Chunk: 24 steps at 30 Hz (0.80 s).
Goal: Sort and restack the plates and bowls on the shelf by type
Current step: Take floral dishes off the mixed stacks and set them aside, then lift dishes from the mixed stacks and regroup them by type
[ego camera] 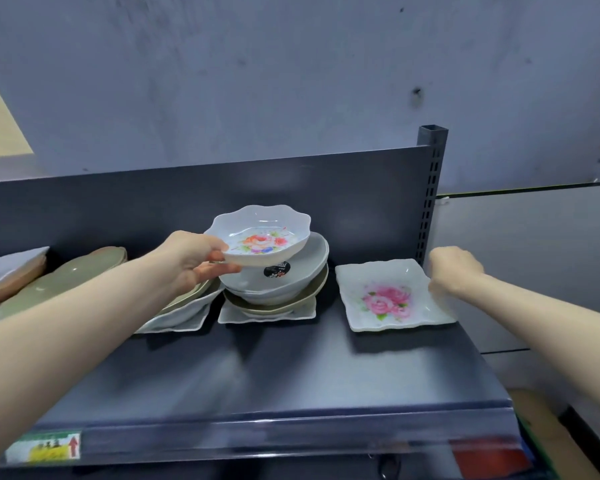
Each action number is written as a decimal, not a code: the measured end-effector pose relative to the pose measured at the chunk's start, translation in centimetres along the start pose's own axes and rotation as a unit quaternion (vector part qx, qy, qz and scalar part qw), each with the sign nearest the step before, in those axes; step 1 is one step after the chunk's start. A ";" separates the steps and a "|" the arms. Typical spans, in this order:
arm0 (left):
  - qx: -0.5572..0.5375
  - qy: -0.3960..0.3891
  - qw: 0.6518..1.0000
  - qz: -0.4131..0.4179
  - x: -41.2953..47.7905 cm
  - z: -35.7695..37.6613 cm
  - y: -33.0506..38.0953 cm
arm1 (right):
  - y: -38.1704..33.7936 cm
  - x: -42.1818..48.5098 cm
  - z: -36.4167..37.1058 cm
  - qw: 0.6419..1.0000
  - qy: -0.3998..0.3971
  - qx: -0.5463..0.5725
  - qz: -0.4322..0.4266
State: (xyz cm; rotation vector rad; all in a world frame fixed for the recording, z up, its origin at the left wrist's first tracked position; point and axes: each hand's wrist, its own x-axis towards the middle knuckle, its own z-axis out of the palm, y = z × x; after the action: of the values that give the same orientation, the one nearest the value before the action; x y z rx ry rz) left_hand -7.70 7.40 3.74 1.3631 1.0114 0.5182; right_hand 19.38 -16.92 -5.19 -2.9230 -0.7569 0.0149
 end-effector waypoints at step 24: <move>-0.057 0.093 0.994 0.022 -0.3 -13.3 1.4 | -15.6 1.2 -5.7 0.886 -0.101 0.453 0.018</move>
State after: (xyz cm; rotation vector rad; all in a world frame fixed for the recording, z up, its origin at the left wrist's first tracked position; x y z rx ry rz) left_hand -18.53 14.77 6.46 1.2543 1.0866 0.7361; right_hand 13.10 -3.49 2.32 -2.0420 -0.5104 0.5305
